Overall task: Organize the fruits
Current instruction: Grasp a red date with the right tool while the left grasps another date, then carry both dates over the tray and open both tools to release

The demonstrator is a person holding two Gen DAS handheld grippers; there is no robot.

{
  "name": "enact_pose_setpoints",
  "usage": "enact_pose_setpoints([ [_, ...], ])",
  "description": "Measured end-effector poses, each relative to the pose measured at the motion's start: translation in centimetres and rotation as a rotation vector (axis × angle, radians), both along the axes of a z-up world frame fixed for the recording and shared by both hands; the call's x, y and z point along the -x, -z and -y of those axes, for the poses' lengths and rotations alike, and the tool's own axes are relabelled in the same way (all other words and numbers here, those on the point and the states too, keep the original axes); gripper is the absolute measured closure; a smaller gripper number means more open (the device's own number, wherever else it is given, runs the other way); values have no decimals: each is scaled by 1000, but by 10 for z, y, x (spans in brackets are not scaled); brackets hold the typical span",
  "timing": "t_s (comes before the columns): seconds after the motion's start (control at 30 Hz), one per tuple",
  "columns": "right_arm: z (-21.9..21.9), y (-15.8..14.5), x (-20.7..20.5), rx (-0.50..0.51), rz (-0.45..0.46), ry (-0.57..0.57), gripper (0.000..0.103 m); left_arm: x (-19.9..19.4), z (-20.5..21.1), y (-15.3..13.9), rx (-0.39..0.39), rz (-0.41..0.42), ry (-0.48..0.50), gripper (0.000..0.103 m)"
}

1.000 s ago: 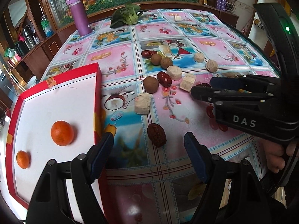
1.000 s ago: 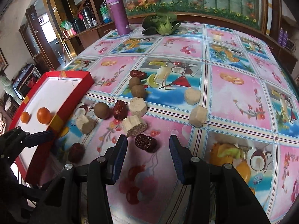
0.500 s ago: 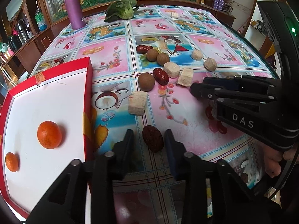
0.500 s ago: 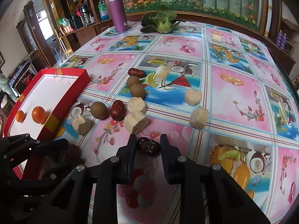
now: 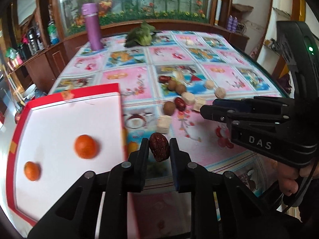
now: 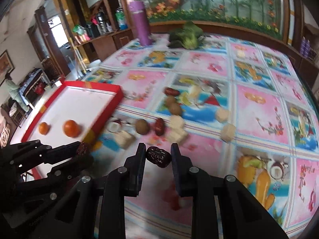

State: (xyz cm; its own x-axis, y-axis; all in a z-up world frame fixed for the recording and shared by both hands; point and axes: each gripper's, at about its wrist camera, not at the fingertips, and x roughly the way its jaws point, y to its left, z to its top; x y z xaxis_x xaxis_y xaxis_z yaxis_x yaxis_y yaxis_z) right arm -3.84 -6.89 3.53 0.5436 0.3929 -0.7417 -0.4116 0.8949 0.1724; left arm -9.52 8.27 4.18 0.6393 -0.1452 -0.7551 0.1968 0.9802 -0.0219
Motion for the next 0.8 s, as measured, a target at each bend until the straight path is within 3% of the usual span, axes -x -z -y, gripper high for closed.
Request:
enact_pose_setpoints([
  [0.23, -66, -19, 15, -110, 14, -157, 79, 17, -71, -5, -65, 55, -204, 80],
  [0.4, -114, -10, 26, -124, -6, -257, 79, 24, -112, 9, -87, 33, -320, 80],
  [0.8, -159, 31, 30, -43, -101, -301, 79, 29, -133, 34, -120, -14, -369, 80],
])
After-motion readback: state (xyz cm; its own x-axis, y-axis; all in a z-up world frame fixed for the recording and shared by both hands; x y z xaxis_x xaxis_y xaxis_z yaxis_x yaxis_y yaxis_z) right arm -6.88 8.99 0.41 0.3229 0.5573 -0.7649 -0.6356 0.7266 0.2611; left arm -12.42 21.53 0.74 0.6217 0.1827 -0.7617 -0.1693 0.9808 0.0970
